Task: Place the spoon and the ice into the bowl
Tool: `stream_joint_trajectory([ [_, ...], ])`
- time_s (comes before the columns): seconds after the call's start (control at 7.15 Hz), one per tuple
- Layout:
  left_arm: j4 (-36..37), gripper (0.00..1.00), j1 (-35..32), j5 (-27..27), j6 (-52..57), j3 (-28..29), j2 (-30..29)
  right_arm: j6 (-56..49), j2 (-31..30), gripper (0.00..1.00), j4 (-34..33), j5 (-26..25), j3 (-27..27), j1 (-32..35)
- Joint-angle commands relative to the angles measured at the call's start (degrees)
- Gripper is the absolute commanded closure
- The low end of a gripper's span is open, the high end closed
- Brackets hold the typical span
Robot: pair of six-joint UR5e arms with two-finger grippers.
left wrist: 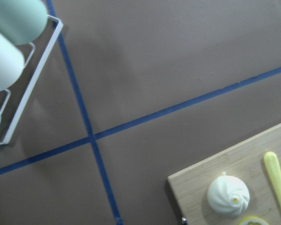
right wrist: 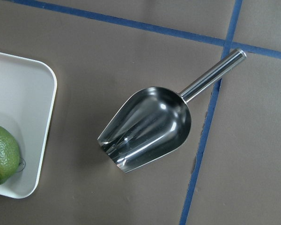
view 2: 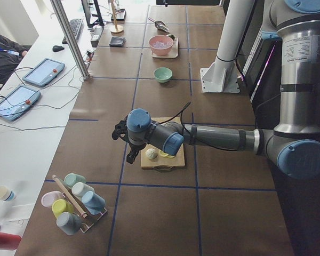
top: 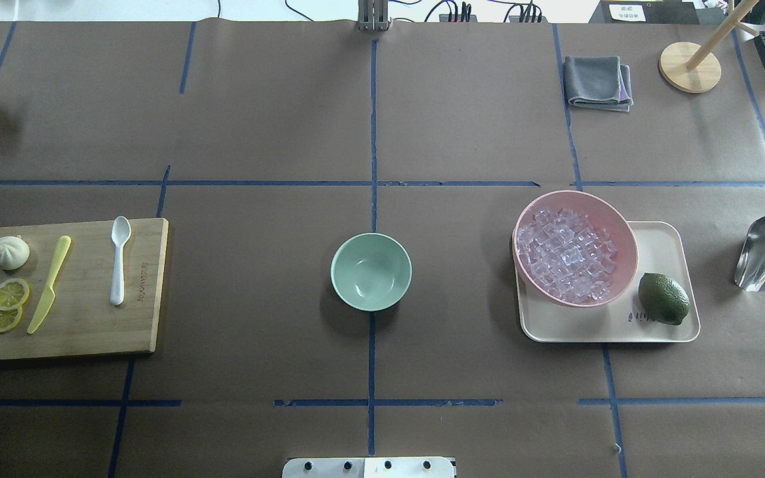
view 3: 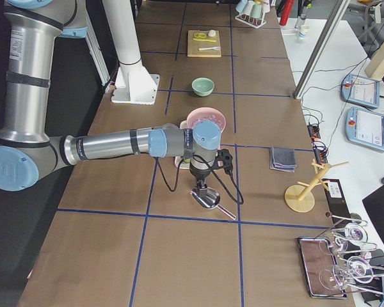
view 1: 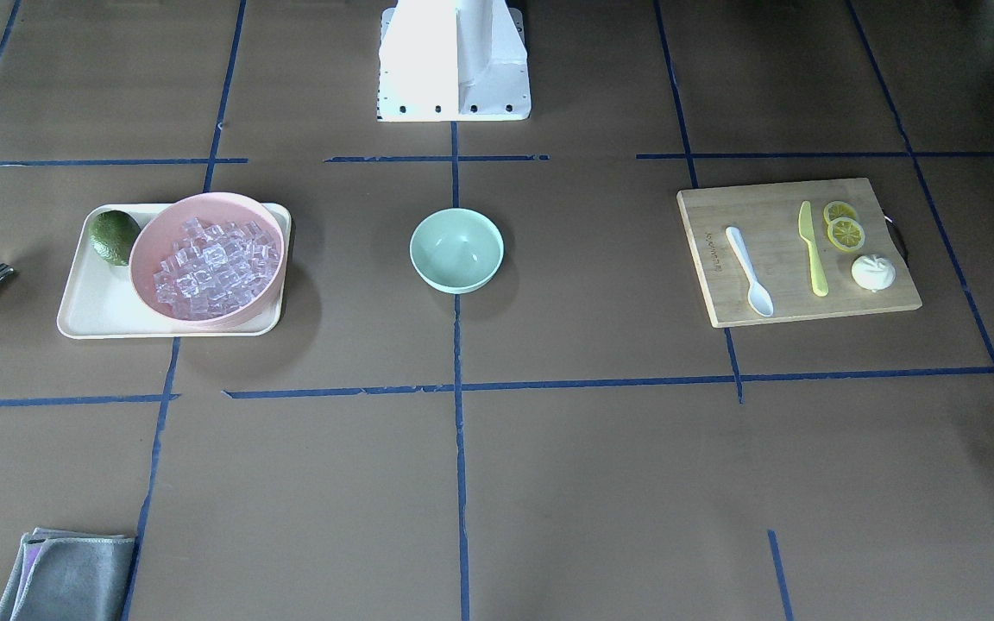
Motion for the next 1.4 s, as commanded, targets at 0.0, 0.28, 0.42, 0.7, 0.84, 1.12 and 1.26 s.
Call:
stream_joint_trajectory([
  [0.0,-2.0,0.00,7.3,-1.5,-13.8,-1.0,-0.1,0.0,-0.2,0.00,0.1,0.0,0.0,-0.1],
  [0.28,-2.0,0.00,10.9,-0.2,-25.5,-2.6,-0.6,-0.1,-0.3,0.00,0.1,0.0,0.0,-0.3],
  [0.42,-2.1,0.00,14.0,2.8,-32.3,-4.1,-0.6,-0.1,-0.3,0.00,0.1,0.0,0.0,-0.4],
  [0.7,-2.1,0.00,21.7,11.3,-42.7,-5.9,-1.6,-0.2,-0.3,0.00,0.1,-0.1,0.0,-0.4],
  [0.84,-2.1,0.00,23.9,13.5,-46.8,-6.0,-3.0,-0.2,-0.3,0.00,0.1,-0.1,0.0,-0.4],
  [1.12,-2.2,0.00,29.2,18.3,-52.6,-5.9,-5.3,-0.2,-0.4,0.00,0.1,-0.1,-0.1,-0.4],
  [1.26,-2.1,0.00,32.2,21.0,-55.2,-5.7,-6.4,-0.2,-0.4,0.00,0.1,-0.1,-0.1,-0.4],
])
